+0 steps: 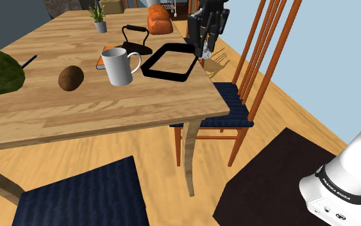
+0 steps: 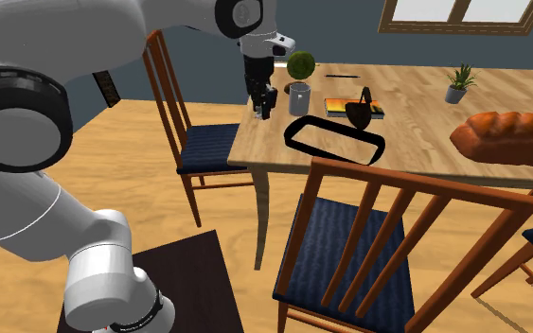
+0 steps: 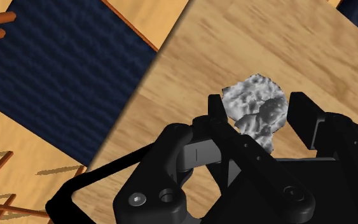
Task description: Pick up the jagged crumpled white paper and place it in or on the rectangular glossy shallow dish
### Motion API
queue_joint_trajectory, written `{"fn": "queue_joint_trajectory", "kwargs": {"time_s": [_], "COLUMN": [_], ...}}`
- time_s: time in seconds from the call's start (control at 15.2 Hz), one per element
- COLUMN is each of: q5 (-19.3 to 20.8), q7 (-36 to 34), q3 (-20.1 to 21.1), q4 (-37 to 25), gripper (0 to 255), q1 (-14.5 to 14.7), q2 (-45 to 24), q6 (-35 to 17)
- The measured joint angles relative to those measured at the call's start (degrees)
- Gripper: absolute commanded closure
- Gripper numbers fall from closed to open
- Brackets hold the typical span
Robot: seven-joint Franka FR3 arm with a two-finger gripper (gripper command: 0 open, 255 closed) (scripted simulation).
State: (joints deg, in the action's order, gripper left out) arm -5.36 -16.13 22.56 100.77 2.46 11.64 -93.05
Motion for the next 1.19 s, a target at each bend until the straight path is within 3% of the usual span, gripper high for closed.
{"fn": "queue_joint_trajectory", "kwargs": {"time_s": [0.66,1.06,1.19], "q5": [6.4,11.0,11.5], "q7": [3.9,6.0,6.3], "q3": [-1.8,-3.1,-3.3], "q4": [-17.3,-35.9,-37.6], "gripper": [255,255,255], "q1": [-2.3,-1.6,-1.4], "q2": [-17.9,-32.8,-34.7], "q6": [0.8,5.3,5.1]}}
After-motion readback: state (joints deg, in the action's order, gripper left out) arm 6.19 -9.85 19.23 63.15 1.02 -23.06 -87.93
